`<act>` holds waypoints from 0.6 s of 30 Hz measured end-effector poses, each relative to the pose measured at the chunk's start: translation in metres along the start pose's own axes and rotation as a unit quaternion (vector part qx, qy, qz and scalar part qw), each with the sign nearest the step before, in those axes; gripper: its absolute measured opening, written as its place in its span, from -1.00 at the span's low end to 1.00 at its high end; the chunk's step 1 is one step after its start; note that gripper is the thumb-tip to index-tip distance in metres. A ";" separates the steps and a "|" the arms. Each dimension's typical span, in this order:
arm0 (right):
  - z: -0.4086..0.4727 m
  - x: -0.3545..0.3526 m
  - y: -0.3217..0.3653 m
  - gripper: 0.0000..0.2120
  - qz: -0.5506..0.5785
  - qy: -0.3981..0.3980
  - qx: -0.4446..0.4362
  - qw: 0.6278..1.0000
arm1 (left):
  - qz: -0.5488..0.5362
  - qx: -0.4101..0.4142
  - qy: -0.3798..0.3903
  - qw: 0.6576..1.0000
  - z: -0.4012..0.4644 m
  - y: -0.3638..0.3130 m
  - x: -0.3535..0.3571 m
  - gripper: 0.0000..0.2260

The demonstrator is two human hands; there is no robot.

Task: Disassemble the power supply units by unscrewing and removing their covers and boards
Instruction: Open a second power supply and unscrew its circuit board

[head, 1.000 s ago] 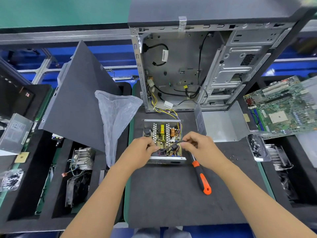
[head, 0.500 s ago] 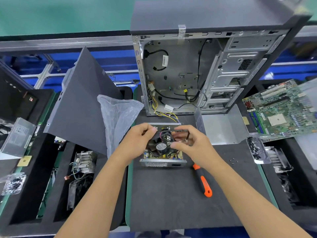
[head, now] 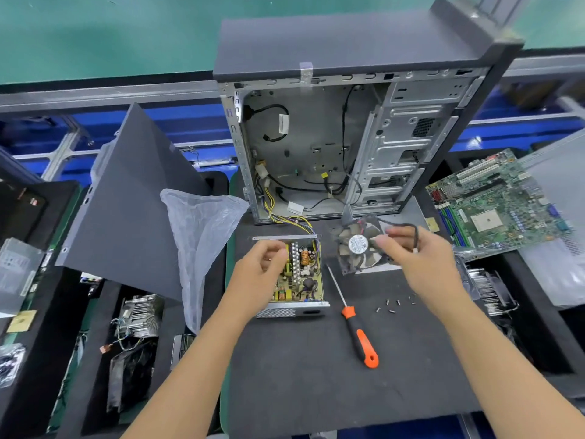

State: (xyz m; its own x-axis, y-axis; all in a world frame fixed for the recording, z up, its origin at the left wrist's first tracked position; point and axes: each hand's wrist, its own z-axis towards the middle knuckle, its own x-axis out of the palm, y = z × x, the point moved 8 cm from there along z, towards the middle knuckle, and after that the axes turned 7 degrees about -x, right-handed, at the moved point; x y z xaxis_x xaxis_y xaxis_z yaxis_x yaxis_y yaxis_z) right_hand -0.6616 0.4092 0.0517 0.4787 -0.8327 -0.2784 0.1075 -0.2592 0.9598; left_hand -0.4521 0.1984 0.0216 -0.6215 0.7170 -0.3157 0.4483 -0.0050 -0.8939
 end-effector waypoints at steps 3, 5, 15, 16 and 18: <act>0.019 -0.044 -0.004 -0.87 -0.094 -0.116 -0.019 0.989 | 0.089 0.017 0.054 0.994 -0.005 0.014 0.010 -0.93; 0.032 -0.056 -0.001 -0.85 -0.196 -0.139 -0.043 0.970 | 0.146 0.019 0.090 0.985 -0.007 0.024 0.017 -0.87; 0.071 0.003 -0.014 -0.77 -0.476 -0.032 -0.146 0.866 | 0.260 0.010 0.125 0.957 -0.009 0.047 0.024 -0.73; 0.072 0.008 -0.012 -0.77 -0.482 -0.027 -0.155 0.862 | 0.261 0.008 0.123 0.958 -0.010 0.047 0.024 -0.72; 0.072 0.016 -0.013 -0.77 -0.491 -0.012 -0.159 0.857 | 0.260 0.006 0.118 0.958 -0.011 0.049 0.025 -0.72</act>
State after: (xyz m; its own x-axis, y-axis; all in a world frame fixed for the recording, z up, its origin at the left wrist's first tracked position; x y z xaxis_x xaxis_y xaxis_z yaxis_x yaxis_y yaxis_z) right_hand -0.7186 0.3642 0.0326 0.0039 -0.3015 -0.9535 0.6810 -0.6974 0.2233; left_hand -0.4387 0.2232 -0.0262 -0.1515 0.7533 -0.6400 0.6501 -0.4118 -0.6386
